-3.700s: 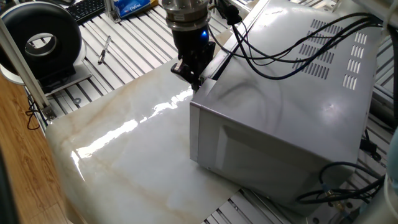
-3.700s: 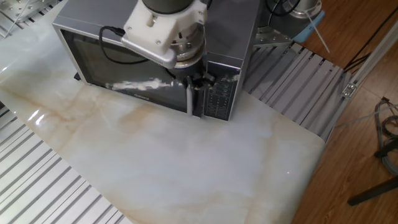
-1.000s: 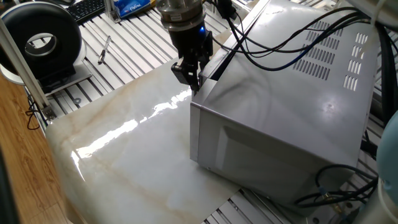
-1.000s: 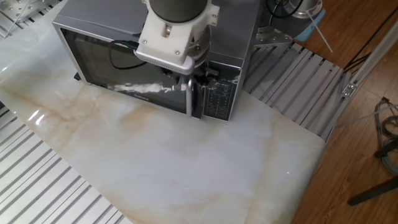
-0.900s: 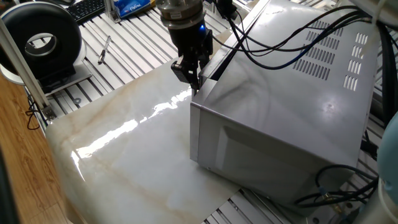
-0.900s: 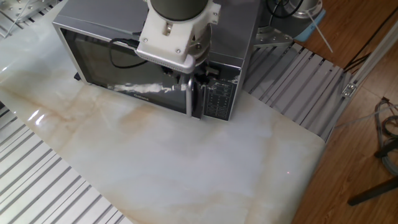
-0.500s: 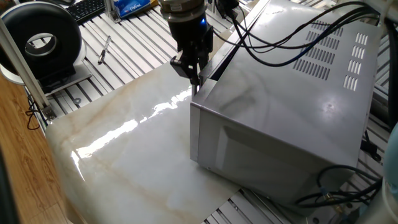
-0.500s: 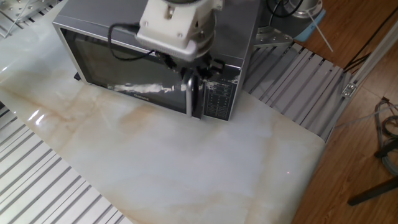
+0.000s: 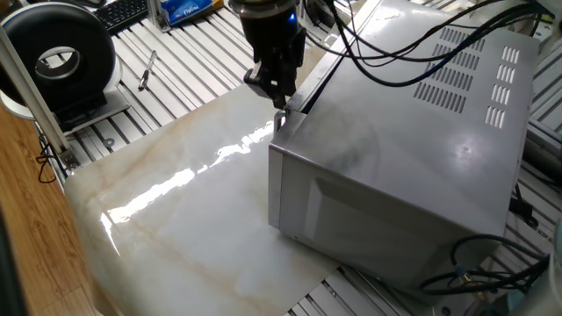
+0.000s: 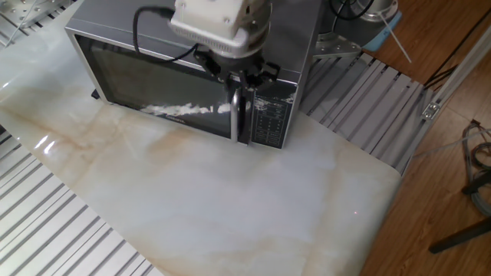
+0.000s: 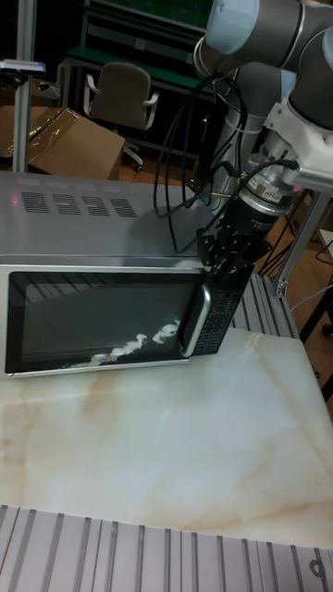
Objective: Open the microwave door
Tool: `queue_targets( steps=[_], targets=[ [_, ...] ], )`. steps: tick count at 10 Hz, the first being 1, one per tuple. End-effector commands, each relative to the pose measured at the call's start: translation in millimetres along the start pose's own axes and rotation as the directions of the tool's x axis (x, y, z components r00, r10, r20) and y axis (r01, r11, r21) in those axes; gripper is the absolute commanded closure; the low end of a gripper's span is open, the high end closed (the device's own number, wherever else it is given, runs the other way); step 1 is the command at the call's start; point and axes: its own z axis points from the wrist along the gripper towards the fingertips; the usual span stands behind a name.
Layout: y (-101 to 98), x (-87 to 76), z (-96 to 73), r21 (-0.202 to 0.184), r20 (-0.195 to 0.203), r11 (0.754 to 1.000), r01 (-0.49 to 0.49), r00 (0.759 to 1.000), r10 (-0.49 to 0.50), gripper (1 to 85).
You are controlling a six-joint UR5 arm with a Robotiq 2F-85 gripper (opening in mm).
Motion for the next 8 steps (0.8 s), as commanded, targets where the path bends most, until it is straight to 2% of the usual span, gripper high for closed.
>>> queue_targets(
  steps=[1,3,5,7,8],
  targets=[
    [-0.5,4.2,-9.9,0.007,0.017,1.000,0.001,1.000,-0.001,56.3],
    [-11.0,5.4,-11.3,0.053,0.014,0.998,0.022,1.000,-0.022,57.7],
    [-12.2,6.4,-13.3,0.071,0.015,0.997,0.018,1.000,-0.020,61.0],
    [-14.2,11.3,-15.2,0.070,0.009,0.998,0.000,1.000,0.000,67.3],
    [-11.2,19.1,-16.1,0.049,-0.005,0.999,-0.021,1.000,0.021,73.7]
  ],
)
